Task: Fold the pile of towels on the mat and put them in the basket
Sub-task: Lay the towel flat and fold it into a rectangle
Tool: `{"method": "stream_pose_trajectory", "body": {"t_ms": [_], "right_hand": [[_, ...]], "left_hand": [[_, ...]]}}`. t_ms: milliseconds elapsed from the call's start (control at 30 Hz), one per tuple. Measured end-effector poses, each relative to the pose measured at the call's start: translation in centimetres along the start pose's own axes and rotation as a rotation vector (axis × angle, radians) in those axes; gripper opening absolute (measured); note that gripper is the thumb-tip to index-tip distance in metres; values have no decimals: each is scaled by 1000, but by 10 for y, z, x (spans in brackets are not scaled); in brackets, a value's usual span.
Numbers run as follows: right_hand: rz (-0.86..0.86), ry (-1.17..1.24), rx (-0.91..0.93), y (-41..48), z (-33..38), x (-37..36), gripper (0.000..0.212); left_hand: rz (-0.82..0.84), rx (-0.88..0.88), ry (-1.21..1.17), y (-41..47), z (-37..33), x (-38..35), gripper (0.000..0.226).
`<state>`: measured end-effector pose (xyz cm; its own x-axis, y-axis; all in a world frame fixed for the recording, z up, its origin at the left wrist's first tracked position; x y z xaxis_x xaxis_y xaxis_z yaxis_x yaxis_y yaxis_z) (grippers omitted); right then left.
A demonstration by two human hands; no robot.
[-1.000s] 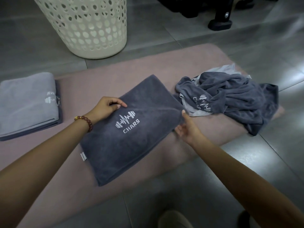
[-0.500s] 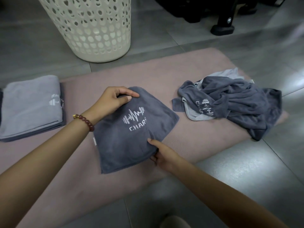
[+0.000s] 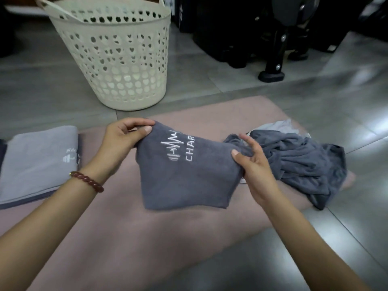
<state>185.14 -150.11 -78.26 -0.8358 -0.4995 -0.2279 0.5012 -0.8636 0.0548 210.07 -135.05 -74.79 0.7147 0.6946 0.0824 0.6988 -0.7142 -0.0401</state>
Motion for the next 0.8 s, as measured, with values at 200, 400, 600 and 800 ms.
{"method": "stream_pose_trajectory", "body": {"t_ms": [200,400,600,800], "right_hand": [[48,-317,-83,15,1,17,9],[298,-186,-500,32,-55,-19,39],[64,0,-125,91,-21,-30,41],[93,-83,83,67,-22,-16,26]], "left_hand": [[19,54,22,0,11,-4,24],[67,155,87,33,25,-6,26],[-22,2,48,67,-8,0,35],[-27,-14,76,39,20,13,38]]}}
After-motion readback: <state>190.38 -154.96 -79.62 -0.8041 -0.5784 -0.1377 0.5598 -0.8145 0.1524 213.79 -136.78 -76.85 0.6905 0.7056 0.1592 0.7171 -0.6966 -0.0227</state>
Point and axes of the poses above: each hand's wrist, its own y-axis towards the middle knuckle, its own x-axis out of the back of the hand, z = x × y, the point moved 9 cm from there along y, towards the middle knuckle, and after that the axes turned 11 degrees about x, right-handed, at the moved point
